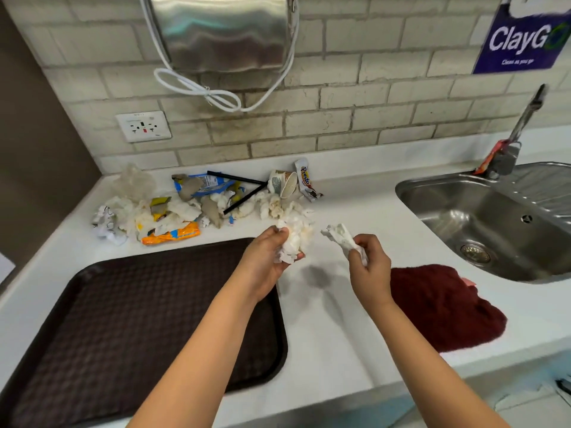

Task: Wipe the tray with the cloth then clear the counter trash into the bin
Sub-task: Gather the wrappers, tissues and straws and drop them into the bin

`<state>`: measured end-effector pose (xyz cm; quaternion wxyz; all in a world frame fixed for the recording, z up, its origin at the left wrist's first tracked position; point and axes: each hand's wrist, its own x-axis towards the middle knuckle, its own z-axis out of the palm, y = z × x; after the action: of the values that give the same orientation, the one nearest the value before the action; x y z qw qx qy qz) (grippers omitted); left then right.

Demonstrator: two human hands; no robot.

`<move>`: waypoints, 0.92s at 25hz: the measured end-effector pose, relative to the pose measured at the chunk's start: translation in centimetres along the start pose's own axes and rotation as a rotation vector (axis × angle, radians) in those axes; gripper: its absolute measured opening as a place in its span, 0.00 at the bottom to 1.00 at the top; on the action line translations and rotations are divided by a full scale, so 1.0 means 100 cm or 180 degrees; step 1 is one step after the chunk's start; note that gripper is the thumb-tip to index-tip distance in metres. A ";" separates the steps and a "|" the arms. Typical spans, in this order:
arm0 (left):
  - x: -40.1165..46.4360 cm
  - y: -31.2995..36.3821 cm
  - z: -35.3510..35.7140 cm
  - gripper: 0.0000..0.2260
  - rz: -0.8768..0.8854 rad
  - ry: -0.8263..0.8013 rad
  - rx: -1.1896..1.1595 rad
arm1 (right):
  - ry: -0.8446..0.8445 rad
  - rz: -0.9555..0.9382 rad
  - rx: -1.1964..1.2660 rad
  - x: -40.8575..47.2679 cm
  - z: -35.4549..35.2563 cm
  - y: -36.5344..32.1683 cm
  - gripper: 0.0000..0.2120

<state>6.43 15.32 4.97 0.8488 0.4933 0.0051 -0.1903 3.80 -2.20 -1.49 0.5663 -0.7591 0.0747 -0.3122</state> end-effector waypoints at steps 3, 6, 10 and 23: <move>-0.045 -0.019 -0.005 0.09 0.0004 -0.0058 -0.0036 | 0.0093 -0.0041 0.0071 -0.043 -0.009 -0.011 0.06; -0.091 -0.046 -0.015 0.11 0.0004 -0.0088 -0.0250 | 0.0196 -0.0165 -0.0011 -0.096 -0.028 -0.016 0.08; -0.132 -0.083 -0.013 0.09 -0.0333 -0.0082 -0.0163 | 0.0343 -0.0208 0.0037 -0.156 -0.058 -0.011 0.10; -0.191 -0.241 0.004 0.10 -0.1957 0.1045 -0.0134 | 0.0302 0.0842 -0.0303 -0.277 -0.156 0.075 0.07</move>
<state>-19.25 10.41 -11.24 0.7497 0.4751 0.2937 -0.3550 -25.08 -4.54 -16.51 0.5617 -0.7530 0.2156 -0.2665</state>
